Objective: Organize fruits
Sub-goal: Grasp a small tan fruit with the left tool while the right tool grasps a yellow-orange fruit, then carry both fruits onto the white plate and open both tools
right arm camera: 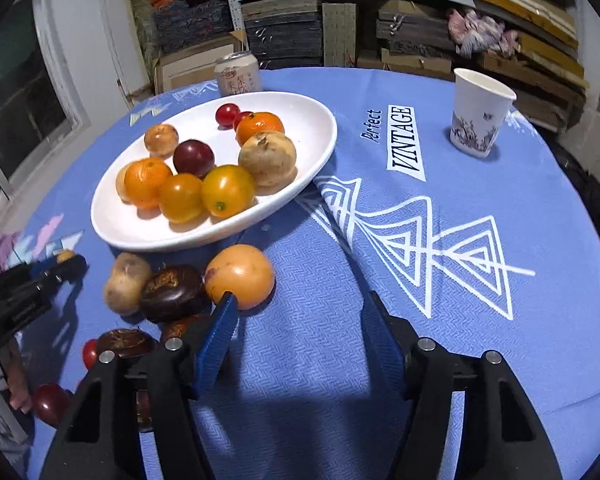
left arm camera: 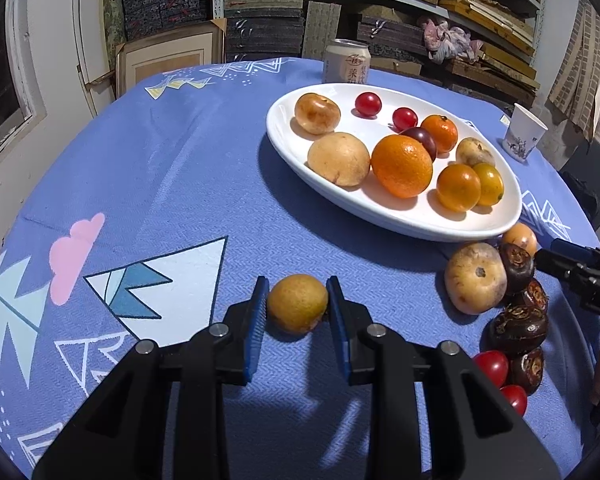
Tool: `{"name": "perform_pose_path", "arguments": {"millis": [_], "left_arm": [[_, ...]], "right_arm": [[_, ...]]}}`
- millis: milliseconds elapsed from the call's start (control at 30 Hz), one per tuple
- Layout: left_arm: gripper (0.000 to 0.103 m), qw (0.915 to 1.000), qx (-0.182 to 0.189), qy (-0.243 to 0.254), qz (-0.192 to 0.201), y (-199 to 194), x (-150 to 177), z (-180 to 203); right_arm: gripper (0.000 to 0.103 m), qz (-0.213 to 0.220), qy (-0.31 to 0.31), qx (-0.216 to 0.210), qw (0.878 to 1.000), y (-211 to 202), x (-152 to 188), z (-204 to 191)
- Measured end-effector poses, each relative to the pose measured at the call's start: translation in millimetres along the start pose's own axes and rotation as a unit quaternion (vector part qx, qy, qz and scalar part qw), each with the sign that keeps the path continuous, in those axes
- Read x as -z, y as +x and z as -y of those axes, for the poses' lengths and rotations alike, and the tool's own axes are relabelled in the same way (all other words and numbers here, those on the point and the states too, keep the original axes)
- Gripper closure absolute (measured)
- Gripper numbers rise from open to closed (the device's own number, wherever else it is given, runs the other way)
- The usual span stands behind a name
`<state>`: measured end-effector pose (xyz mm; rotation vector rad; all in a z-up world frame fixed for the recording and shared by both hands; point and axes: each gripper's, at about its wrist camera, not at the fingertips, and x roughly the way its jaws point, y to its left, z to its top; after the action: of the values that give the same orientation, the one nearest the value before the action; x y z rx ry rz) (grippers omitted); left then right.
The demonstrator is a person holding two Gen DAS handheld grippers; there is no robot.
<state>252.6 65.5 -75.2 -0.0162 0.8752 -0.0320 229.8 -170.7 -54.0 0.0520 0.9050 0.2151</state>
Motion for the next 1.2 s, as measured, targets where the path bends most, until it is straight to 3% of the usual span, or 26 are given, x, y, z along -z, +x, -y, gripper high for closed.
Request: {"name": "perform_pose_path", "arguments": {"millis": [167, 267, 400, 533, 767, 1033, 1200], "left_arm": [[0.074, 1.0, 0.0, 0.002, -0.004, 2, 0, 2], [0.074, 1.0, -0.001, 0.003, -0.006, 3, 0, 3], [0.074, 1.0, -0.001, 0.005, -0.007, 4, 0, 5], [0.074, 1.0, 0.001, 0.004, -0.007, 5, 0, 5], [0.074, 0.9999, 0.01, 0.004, -0.008, 5, 1, 6], [0.074, 0.999, 0.012, 0.01, 0.042, -21, -3, 14], [0.074, 0.9966, 0.019, -0.003, 0.08, -49, -32, 15]], "right_arm": [[0.039, 0.008, -0.045, -0.002, 0.999, 1, 3, -25], [0.044, 0.001, -0.041, -0.007, 0.999, 9, -2, -27], [0.044, -0.002, -0.045, -0.005, 0.999, 18, -9, -31], [0.061, -0.01, -0.053, -0.02, 0.998, 21, -9, -34], [0.061, -0.006, -0.045, -0.015, 0.999, 15, -4, -30], [0.062, 0.046, -0.034, -0.026, 0.998, -26, -6, -33], [0.062, 0.109, -0.031, -0.042, 0.993, -78, -20, -33]]}}
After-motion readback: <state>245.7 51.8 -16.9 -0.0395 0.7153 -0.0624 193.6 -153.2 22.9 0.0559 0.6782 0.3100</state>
